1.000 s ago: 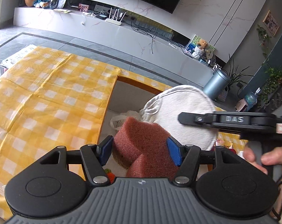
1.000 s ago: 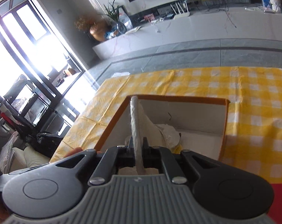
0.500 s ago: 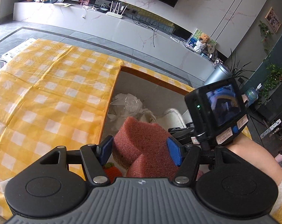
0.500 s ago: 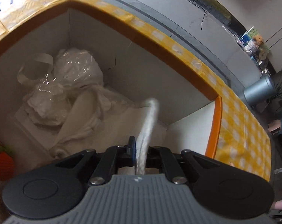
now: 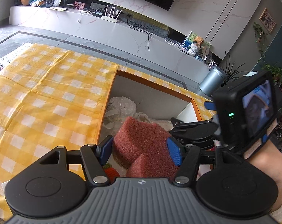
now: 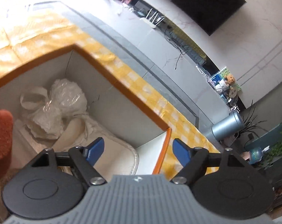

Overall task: Organize soft objects
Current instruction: 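Lower the white pad into the cardboard box and open the right gripper, then lower the red sponge into the cardboard box and open the left gripper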

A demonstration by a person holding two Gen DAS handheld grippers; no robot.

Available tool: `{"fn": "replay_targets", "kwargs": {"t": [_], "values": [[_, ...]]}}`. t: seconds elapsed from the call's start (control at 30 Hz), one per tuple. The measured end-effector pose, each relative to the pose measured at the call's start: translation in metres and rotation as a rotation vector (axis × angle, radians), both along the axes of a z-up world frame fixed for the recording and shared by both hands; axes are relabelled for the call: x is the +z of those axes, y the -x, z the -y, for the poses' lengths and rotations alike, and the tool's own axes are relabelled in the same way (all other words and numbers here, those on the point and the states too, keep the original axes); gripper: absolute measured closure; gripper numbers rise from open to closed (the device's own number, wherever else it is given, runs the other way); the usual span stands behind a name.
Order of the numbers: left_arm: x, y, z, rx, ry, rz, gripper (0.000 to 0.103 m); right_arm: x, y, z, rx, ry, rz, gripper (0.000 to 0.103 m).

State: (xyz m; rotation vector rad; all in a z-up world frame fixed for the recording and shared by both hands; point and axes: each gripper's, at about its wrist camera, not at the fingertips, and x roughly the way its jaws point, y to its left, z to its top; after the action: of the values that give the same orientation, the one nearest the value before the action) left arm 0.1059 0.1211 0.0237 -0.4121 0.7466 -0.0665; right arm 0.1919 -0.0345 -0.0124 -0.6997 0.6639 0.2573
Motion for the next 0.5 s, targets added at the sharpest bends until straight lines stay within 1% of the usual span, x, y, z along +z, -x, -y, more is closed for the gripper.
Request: {"fn": "replay_targets", "kwargs": {"t": [0.03,0.07,0.2,0.23,0.27,0.33,0.4,0.43,0.5], "values": [[0.0,0.0,0.002,-0.005,-0.011,0.0,0.031,0.01,0.003,0.009,-0.031,-0.075,0.014,0.013],[0.0,-0.001,0.004,-0.014,-0.026,-0.001,0.031,0.018,0.006,0.019,-0.053,-0.135,0.018,0.012],[-0.007,-0.004,0.014,-0.06,-0.092,-0.039,0.031,0.038,0.017,0.057,-0.118,-0.405,-0.032,0.012],[-0.009,-0.004,0.017,-0.067,-0.119,-0.044,0.031,0.04,0.023,0.061,-0.13,-0.474,-0.049,0.011],[-0.011,-0.004,0.02,-0.07,-0.152,-0.049,0.031,0.039,0.026,0.069,-0.14,-0.519,-0.062,0.011],[-0.014,-0.005,0.027,-0.07,-0.234,-0.063,0.031,0.034,0.032,0.079,-0.154,-0.594,-0.082,0.011],[-0.016,-0.004,0.033,-0.07,-0.297,-0.069,0.031,0.029,0.036,0.088,-0.158,-0.65,-0.105,0.011],[-0.017,-0.004,0.036,-0.079,-0.319,-0.074,0.03,0.025,0.038,0.09,-0.159,-0.669,-0.115,0.011],[-0.021,-0.005,0.041,-0.094,-0.355,-0.085,0.03,0.02,0.041,0.091,-0.16,-0.672,-0.113,0.011]]}}
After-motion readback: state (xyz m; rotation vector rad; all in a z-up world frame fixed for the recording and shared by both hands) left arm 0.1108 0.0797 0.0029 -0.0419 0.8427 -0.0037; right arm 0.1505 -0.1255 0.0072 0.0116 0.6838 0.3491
